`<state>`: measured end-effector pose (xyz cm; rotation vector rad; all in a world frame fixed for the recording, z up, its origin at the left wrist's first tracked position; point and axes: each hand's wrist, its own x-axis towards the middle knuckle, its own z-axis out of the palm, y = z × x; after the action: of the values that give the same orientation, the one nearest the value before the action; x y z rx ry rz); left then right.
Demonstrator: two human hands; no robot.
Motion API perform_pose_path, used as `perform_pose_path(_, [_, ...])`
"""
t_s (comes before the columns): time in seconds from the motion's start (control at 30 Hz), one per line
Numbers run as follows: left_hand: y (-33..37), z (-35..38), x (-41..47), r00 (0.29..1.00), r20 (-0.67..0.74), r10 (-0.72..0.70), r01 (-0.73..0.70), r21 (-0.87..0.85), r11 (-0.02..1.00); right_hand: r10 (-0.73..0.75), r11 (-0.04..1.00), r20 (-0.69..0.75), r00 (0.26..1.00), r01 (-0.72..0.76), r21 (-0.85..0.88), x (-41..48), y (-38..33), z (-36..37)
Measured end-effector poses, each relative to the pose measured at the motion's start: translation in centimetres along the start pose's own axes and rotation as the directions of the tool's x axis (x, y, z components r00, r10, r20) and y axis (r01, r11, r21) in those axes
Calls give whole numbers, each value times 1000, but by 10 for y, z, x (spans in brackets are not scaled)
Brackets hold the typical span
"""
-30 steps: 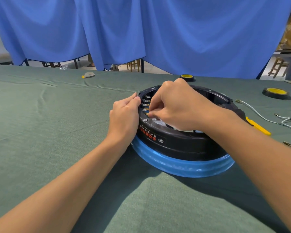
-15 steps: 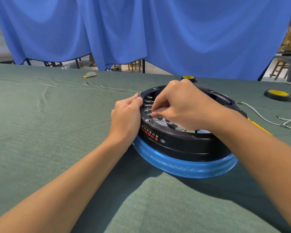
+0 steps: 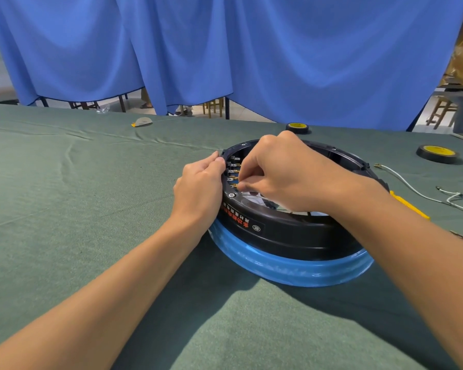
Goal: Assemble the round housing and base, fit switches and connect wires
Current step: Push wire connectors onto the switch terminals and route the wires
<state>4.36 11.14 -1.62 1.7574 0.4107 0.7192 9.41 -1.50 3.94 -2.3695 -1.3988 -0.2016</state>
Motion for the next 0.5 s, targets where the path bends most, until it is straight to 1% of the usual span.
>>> perform_pose_path(0.07, [1, 0, -2, 998, -11, -57, 56, -46, 997, 5, 1000, 16, 1000, -5, 9, 0, 1, -2])
perform_pose_path(0.2, [1, 3, -12, 982, -154, -110, 92, -120, 989, 15, 998, 23, 1000, -16, 56, -3, 1, -4])
perform_pose_path(0.23, [2, 3, -15, 979, -165, -117, 95, -139, 986, 12, 998, 21, 1000, -13, 64, -3, 1, -4])
perform_pose_path(0.3, [3, 5, -16, 982, -131, -137, 112, -179, 977, 4, 998, 16, 1000, -5, 64, -4, 2, -4])
perform_pose_path(0.37, [2, 7, -16, 987, -94, -129, 111, -179, 978, 2, 998, 13, 1000, -3, 57, -4, 2, -4])
perform_pose_path(0.5, [1, 7, -16, 989, -111, -94, 79, -136, 988, 2, 998, 8, 1000, -2, 64, -5, 4, -4])
